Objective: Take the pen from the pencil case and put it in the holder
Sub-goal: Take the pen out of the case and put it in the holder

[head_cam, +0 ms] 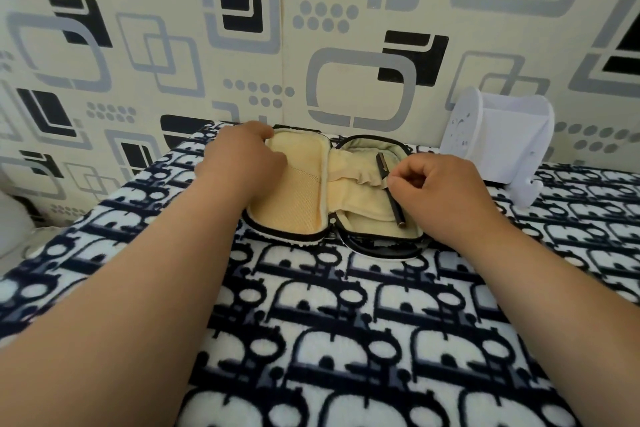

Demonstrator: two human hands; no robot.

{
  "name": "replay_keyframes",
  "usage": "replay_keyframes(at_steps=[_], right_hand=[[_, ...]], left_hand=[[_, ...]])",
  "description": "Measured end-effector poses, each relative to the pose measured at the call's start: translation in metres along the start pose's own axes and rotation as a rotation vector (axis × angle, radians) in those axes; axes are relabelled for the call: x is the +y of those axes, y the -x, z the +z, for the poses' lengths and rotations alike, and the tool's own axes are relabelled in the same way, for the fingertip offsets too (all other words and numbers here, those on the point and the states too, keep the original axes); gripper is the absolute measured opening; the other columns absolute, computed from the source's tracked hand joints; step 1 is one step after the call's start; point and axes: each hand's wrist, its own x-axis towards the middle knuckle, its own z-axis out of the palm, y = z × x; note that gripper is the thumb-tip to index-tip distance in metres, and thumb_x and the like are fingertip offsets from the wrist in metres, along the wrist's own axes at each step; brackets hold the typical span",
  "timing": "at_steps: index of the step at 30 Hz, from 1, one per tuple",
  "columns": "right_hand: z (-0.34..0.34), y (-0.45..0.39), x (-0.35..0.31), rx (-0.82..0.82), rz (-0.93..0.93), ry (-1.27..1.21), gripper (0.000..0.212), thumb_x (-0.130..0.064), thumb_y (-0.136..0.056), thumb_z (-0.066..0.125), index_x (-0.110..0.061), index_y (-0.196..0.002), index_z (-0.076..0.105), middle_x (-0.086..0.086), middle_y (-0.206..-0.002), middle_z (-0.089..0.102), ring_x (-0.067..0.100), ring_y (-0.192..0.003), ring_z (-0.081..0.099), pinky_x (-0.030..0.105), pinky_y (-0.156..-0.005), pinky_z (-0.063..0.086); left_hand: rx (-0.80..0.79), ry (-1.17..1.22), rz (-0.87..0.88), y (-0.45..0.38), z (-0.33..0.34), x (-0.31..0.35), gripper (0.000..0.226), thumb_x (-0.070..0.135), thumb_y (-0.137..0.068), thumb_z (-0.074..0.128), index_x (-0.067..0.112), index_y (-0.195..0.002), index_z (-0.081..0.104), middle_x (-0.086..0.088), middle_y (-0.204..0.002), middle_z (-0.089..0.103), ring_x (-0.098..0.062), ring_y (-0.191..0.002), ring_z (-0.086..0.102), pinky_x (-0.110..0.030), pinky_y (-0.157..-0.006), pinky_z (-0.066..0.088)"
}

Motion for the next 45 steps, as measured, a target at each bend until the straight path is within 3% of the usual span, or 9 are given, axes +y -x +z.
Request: replay_keyframes(at_steps=[2,5,10,13,20,28,38,42,45], right_hand=[[0.000,0.000,0.000,-0.004,0.001,0.000,0.015,-0.022,-0.079,0.059,-0.023,-0.066,0.066,-0.019,-0.065,0.061,0.000,-0.063,0.054,0.014,-0.060,0.040],[0.001,-0.001,0.001,-0.011,0.008,-0.001,0.014,-0.023,-0.079,0.060,-0.024,-0.066,0.066,-0.018,-0.064,0.061,0.000,-0.063,0.054,0.015,-0.061,0.041],[0.001,-0.002,0.001,-0.026,0.026,-0.003,0.011,-0.023,-0.077,0.061,-0.028,-0.069,0.066,-0.020,-0.067,0.060,0.000,-0.066,0.054,0.017,-0.062,0.042],[0.001,-0.002,0.001,-0.028,0.024,-0.003,0.010,-0.024,-0.077,0.062,-0.028,-0.069,0.066,-0.020,-0.067,0.060,-0.001,-0.066,0.054,0.016,-0.062,0.041],[0.001,-0.003,-0.001,-0.035,0.018,0.001,0.008,-0.025,-0.077,0.062,-0.029,-0.070,0.065,-0.017,-0.069,0.061,0.001,-0.068,0.055,0.024,-0.064,0.041],[0.000,-0.003,-0.003,-0.024,0.056,-0.044,0.013,-0.019,-0.078,0.058,-0.026,-0.071,0.066,-0.016,-0.070,0.061,0.003,-0.070,0.055,0.025,-0.065,0.041],[0.002,-0.004,-0.003,-0.006,0.059,-0.033,0.012,-0.017,-0.078,0.058,-0.022,-0.073,0.068,-0.008,-0.072,0.066,0.011,-0.071,0.058,0.028,-0.068,0.045],[0.001,-0.005,-0.002,0.005,0.046,-0.035,0.012,-0.018,-0.078,0.058,-0.025,-0.072,0.067,-0.014,-0.070,0.064,0.003,-0.068,0.056,0.017,-0.061,0.042],[-0.001,-0.005,0.000,0.014,0.047,-0.027,0.012,-0.019,-0.077,0.058,-0.025,-0.071,0.066,-0.015,-0.067,0.062,0.002,-0.065,0.055,0.014,-0.058,0.040]], left_hand=[[0.015,-0.050,0.045,0.001,0.001,0.002,0.045,0.020,-0.079,0.054,0.034,-0.123,0.053,-0.005,-0.128,0.055,-0.029,-0.110,0.053,-0.046,-0.093,0.045],[0.000,-0.018,0.169,0.007,0.004,0.007,0.040,0.017,-0.083,0.055,0.033,-0.120,0.057,-0.002,-0.127,0.058,-0.020,-0.106,0.054,-0.030,-0.080,0.041],[-0.100,0.139,0.290,0.020,0.014,0.017,0.035,0.033,-0.080,0.064,0.032,-0.115,0.060,0.009,-0.129,0.058,-0.004,-0.103,0.048,-0.020,-0.083,0.030],[-0.169,0.173,0.358,0.025,0.021,0.022,0.046,0.043,-0.074,0.069,0.031,-0.117,0.059,0.009,-0.131,0.057,-0.007,-0.119,0.048,-0.019,-0.090,0.029],[-0.378,0.113,0.453,0.030,0.032,0.030,0.080,0.046,-0.063,0.077,0.030,-0.134,0.044,0.007,-0.140,0.048,-0.009,-0.124,0.044,-0.018,-0.093,0.027],[-0.420,-0.028,0.480,0.033,0.041,0.039,0.097,0.055,-0.060,0.075,0.030,-0.141,0.028,0.004,-0.139,0.049,-0.017,-0.126,0.045,-0.035,-0.105,0.035],[-0.348,-0.147,0.571,0.034,0.047,0.046,0.091,0.063,-0.060,0.068,0.034,-0.138,0.031,0.001,-0.131,0.049,-0.021,-0.121,0.045,-0.049,-0.101,0.037],[-0.381,-0.193,0.577,0.035,0.043,0.046,0.097,0.066,-0.059,0.066,0.030,-0.141,0.028,-0.001,-0.132,0.046,-0.023,-0.124,0.040,-0.050,-0.103,0.034],[-0.428,-0.137,0.604,0.038,0.036,0.045,0.094,0.061,-0.061,0.070,0.028,-0.139,0.031,0.003,-0.117,0.046,-0.020,-0.118,0.042,-0.048,-0.102,0.036]])
